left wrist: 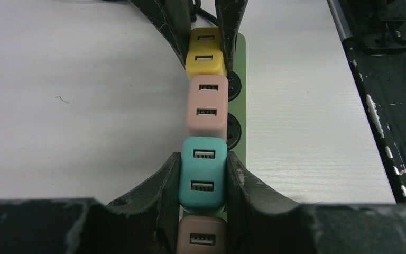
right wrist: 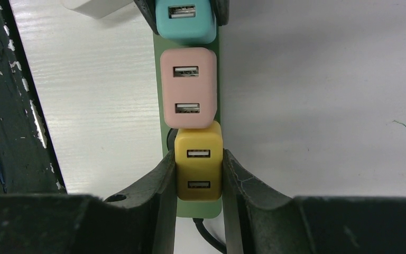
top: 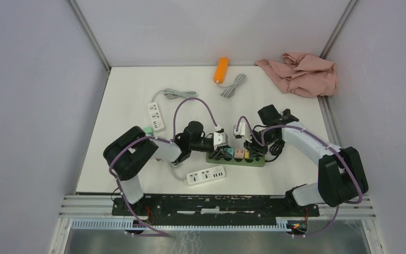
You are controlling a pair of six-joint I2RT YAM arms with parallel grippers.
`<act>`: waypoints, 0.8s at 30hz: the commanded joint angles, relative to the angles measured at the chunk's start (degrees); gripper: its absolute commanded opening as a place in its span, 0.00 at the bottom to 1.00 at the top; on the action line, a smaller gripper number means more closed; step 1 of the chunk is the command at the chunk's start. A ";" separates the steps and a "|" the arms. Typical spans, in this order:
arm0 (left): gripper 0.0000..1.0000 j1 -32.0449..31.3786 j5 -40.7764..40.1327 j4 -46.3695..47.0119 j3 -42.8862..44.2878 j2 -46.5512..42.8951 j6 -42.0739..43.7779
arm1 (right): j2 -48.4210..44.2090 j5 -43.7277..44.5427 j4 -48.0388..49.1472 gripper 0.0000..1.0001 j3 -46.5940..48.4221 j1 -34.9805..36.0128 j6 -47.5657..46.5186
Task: Pull the plug off the socket
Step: Remove the plug from the socket.
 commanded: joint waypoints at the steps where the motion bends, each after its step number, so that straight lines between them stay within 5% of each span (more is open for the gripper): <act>1: 0.03 -1.85 -2.82 -2.34 2.21 1.80 4.44 | 0.17 -6.28 3.24 0.09 3.73 1.12 5.96; 6: 0.03 -1.94 -3.10 -3.24 2.22 1.63 4.80 | -0.94 -3.19 4.28 0.00 3.73 -2.62 7.41; 12: 0.03 -1.91 -3.86 -3.54 2.37 1.67 4.87 | -3.91 -8.06 -5.07 0.00 1.40 -5.00 -7.12; 15: 0.03 -1.92 -3.85 -3.45 2.44 1.80 4.83 | -8.24 -9.65 -0.81 0.00 -3.21 -1.76 -9.51; 21: 0.03 -1.91 -4.06 -3.46 2.55 1.94 4.65 | -4.79 -8.46 6.98 0.00 0.65 1.62 5.92; 24: 0.03 -1.97 -4.27 -3.24 2.37 1.80 4.58 | -5.41 -5.53 8.36 0.00 0.15 -1.63 6.49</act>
